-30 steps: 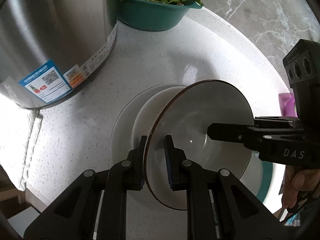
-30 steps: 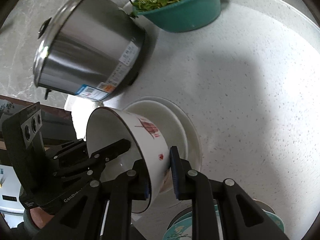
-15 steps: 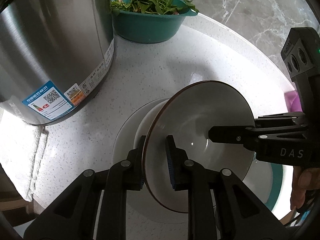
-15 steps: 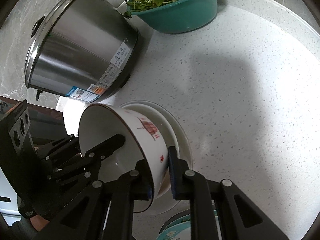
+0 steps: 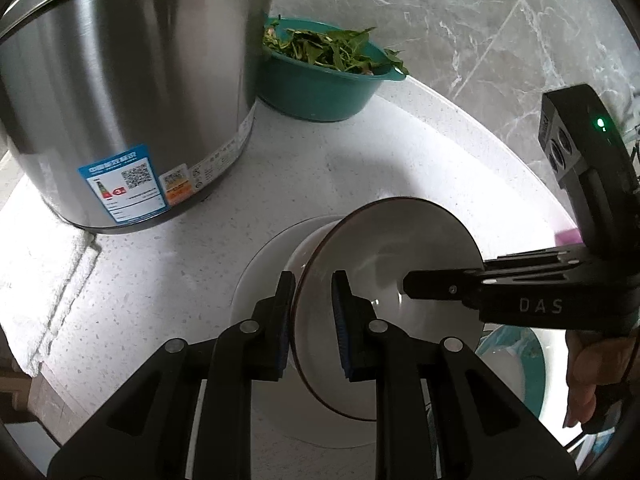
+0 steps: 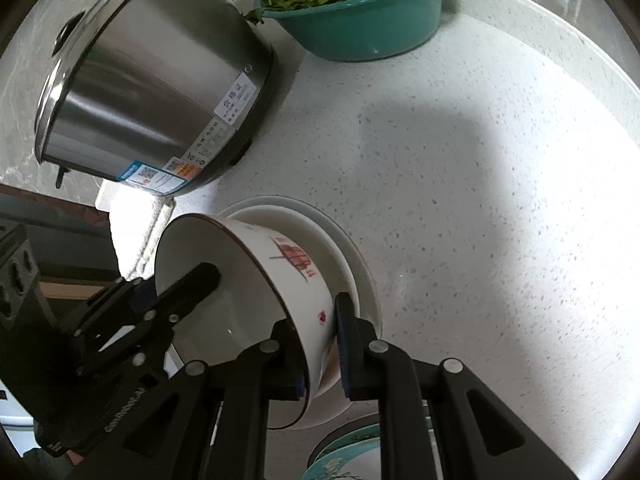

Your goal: Organize plates and bowls

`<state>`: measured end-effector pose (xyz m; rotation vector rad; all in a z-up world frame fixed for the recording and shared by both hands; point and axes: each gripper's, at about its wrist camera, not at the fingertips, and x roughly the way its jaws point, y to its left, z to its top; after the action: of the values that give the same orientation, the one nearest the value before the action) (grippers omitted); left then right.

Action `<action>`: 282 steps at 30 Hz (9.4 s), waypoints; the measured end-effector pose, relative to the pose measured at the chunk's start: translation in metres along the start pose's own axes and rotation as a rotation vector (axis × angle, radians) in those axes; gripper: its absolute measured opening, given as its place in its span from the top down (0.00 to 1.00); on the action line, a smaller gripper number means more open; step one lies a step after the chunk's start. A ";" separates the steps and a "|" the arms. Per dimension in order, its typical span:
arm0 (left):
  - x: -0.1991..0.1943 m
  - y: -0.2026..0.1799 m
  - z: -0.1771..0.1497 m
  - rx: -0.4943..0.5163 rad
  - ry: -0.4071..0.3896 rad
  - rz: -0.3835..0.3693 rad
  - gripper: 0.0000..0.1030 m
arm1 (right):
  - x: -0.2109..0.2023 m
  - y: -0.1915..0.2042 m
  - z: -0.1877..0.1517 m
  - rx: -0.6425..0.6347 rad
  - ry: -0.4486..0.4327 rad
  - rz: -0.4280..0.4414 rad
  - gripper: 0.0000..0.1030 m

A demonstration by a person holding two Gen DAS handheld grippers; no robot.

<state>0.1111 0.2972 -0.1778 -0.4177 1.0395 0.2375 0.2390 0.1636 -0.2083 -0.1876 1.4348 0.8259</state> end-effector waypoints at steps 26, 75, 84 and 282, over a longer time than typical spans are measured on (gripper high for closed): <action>0.010 0.001 -0.009 -0.019 0.016 0.021 0.82 | -0.002 0.001 -0.005 -0.025 -0.028 0.019 0.71; -0.047 0.036 -0.038 -0.021 -0.085 0.002 0.40 | -0.042 -0.037 -0.034 -0.154 -0.098 -0.091 0.31; -0.012 0.058 -0.053 -0.002 0.049 0.021 0.40 | -0.010 -0.029 -0.039 -0.161 -0.008 -0.082 0.38; -0.196 -0.238 -0.177 0.291 -0.073 0.097 0.00 | -0.230 0.019 -0.353 0.376 -0.621 -0.506 0.00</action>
<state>-0.0326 0.0067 -0.0317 -0.0952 1.0056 0.1830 -0.0344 -0.1167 -0.0515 0.0027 0.8677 0.1574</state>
